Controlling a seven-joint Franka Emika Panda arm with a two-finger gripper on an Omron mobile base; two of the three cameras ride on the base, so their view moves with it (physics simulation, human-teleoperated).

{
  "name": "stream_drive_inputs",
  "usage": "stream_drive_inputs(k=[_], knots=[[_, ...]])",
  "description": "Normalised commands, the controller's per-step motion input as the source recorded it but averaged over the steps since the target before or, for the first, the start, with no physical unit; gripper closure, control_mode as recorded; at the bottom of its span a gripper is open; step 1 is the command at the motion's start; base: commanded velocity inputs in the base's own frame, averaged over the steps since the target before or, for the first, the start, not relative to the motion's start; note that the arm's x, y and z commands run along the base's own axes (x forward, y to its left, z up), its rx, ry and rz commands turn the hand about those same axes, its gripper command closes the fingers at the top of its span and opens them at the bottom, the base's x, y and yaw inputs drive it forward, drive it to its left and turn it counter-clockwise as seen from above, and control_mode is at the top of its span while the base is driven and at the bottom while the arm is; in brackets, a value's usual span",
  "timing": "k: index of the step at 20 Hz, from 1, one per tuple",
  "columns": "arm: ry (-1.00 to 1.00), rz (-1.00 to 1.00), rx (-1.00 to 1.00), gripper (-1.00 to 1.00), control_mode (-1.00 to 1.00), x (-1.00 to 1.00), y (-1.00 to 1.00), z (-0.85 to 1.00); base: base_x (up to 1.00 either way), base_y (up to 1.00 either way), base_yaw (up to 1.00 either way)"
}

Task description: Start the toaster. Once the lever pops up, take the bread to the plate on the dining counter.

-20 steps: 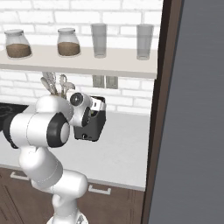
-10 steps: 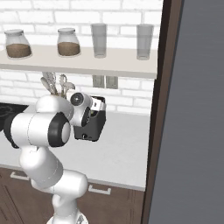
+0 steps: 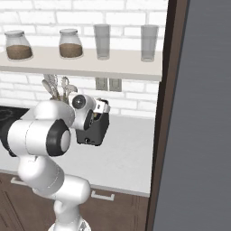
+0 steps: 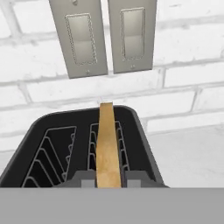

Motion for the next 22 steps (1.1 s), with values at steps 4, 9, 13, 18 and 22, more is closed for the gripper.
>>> stream_drive_inputs(k=[4,9,13,18,22], knots=[[-0.02,-0.01,0.01,1.00,-1.00,-0.15,0.00,0.43,0.00,0.00,0.00],[-0.01,-0.01,0.02,1.00,-1.00,-0.09,0.00,0.44,0.00,0.00,0.00],[0.00,-0.01,0.02,1.00,-1.00,-0.23,0.00,0.35,0.00,0.00,0.00],[0.00,-0.03,0.01,1.00,-1.00,-0.57,0.00,0.34,0.00,0.00,0.00],[0.01,-0.03,0.04,1.00,-1.00,-0.80,0.00,0.48,0.00,0.00,0.00]])
